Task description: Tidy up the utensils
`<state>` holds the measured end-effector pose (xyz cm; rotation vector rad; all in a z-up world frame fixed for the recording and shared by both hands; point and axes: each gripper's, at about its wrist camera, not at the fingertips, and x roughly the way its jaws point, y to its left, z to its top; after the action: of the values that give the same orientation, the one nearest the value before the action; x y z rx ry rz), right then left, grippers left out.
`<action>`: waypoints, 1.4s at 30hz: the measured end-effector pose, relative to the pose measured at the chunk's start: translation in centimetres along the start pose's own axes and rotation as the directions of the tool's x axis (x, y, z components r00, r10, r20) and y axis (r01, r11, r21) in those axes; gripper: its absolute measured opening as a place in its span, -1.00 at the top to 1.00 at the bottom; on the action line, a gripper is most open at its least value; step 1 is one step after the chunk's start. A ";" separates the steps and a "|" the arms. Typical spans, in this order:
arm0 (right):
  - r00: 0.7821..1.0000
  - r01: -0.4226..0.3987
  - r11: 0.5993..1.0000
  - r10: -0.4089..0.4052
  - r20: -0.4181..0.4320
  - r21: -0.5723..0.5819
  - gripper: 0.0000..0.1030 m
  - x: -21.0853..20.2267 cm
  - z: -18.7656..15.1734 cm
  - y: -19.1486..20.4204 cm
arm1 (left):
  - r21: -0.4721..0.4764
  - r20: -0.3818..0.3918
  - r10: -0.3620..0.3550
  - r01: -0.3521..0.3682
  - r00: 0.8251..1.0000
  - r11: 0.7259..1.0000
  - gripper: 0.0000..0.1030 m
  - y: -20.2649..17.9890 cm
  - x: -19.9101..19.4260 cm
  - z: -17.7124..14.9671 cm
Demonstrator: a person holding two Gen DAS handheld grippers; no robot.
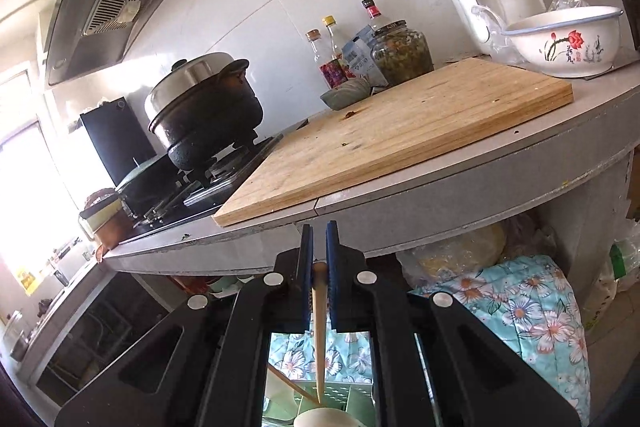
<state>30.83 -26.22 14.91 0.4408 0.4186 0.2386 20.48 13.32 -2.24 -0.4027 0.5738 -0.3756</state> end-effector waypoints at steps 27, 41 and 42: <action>0.979 -0.087 0.961 0.034 -0.203 -0.261 -0.23 -3.5 -8.6 4.1 | 0.044 -0.051 0.021 -0.019 0.998 0.999 0.18 -2.7 -0.9 -1.5; 0.760 0.195 0.928 -0.348 -0.549 -0.317 -0.60 -5.0 -29.5 -3.0 | 0.081 -0.313 0.036 -0.011 0.949 0.997 0.13 -4.1 2.6 -8.4; 0.742 0.206 0.922 -0.365 -0.562 -0.327 -0.67 -4.8 -30.7 -3.5 | 0.083 -0.329 0.035 -0.007 0.944 0.996 0.13 -4.2 2.9 -8.9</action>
<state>13.49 -19.70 -10.26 0.0307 1.0857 0.1209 16.58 6.13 -8.47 -0.2554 0.8868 -0.4483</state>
